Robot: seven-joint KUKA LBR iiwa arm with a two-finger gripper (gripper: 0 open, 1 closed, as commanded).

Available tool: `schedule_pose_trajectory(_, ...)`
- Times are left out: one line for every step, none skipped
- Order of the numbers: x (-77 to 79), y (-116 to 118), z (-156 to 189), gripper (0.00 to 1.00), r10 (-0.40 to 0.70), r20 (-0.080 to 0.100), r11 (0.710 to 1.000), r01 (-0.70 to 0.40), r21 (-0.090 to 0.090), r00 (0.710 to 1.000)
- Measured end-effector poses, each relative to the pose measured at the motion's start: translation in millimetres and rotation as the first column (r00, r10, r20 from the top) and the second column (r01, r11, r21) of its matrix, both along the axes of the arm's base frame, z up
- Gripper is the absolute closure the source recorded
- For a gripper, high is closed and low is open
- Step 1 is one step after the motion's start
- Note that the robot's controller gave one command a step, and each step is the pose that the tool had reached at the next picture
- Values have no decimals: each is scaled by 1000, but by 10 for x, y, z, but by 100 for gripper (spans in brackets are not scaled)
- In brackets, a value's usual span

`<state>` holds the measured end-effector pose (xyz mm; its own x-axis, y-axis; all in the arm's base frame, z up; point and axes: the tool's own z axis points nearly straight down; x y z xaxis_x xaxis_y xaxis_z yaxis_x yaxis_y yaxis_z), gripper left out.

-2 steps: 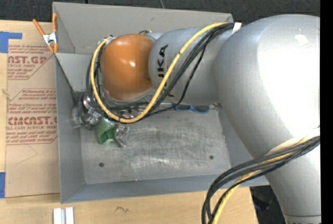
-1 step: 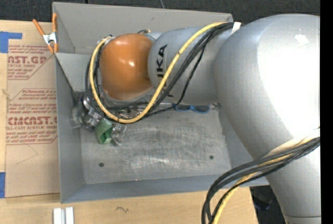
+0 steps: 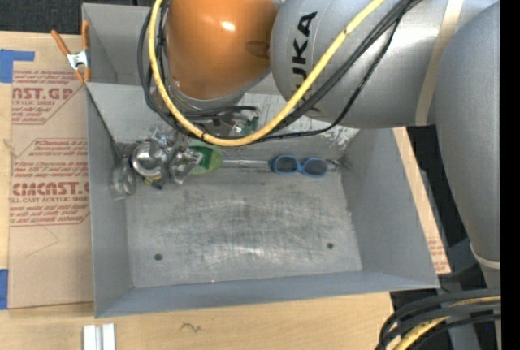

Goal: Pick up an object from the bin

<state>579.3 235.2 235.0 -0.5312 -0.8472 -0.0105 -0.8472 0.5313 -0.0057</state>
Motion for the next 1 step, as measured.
schedule_pose_trajectory(-15,-6,-56,100,0,-9,1000,0,-2,1000)
